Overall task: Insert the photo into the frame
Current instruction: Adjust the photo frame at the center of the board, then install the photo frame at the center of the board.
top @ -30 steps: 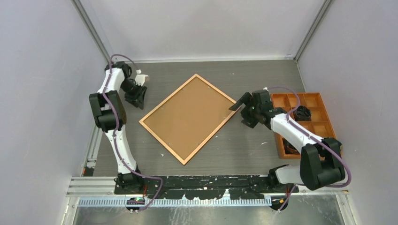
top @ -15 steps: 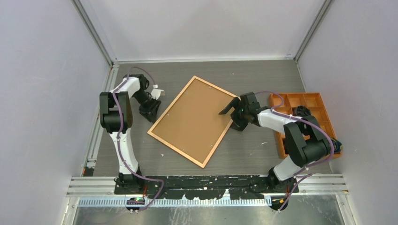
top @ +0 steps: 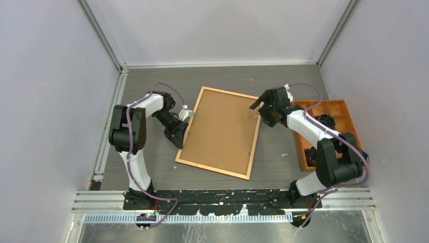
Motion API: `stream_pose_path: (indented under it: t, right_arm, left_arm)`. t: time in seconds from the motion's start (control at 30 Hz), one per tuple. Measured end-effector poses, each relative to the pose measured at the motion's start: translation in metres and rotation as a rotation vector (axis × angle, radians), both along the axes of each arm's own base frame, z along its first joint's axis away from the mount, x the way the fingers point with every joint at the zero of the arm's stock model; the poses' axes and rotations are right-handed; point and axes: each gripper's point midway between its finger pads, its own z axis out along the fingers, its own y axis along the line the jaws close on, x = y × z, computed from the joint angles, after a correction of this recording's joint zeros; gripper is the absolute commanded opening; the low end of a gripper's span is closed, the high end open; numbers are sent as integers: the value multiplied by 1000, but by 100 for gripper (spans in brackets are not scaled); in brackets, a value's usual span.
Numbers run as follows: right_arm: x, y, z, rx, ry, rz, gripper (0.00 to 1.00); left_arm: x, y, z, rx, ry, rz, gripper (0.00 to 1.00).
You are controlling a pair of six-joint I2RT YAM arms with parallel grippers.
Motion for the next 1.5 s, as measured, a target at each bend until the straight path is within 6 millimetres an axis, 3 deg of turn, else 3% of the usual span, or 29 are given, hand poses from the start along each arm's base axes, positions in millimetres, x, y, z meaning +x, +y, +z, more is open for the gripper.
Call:
stream_pose_path:
  t: [0.1,0.17,0.27,0.37,0.5,0.6,0.73,0.97,1.27,1.5]
  right_arm:
    - [2,17,35,-3,-99,52,83]
    - [0,48,55,17,-157,135,78]
    - [-6,105,66,75,-196,277,71]
    - [-14,163,52,141,-183,417,68]
    - [-30,216,16,195,-113,549,67]
    - [-39,243,0,222,-73,617,66]
    - [-47,276,-4,263,-65,689,66]
    - [-53,310,-5,314,-72,763,64]
    - [-56,314,-29,313,-24,779,63]
    - [-54,319,-31,323,-25,788,63]
  left_arm:
    - [4,-1,5,-36,-1,32,40]
    - [12,5,8,-49,-10,72,38]
    - [25,13,12,-59,-32,120,36]
    - [37,13,11,-75,-40,157,34]
    - [36,7,-5,-98,23,179,31]
    - [34,3,-13,-115,66,191,28]
    - [33,1,-15,-130,87,199,25]
    - [32,0,-14,-138,92,203,22]
    - [33,0,-18,-139,90,208,22]
    - [32,0,-19,-138,94,212,21]
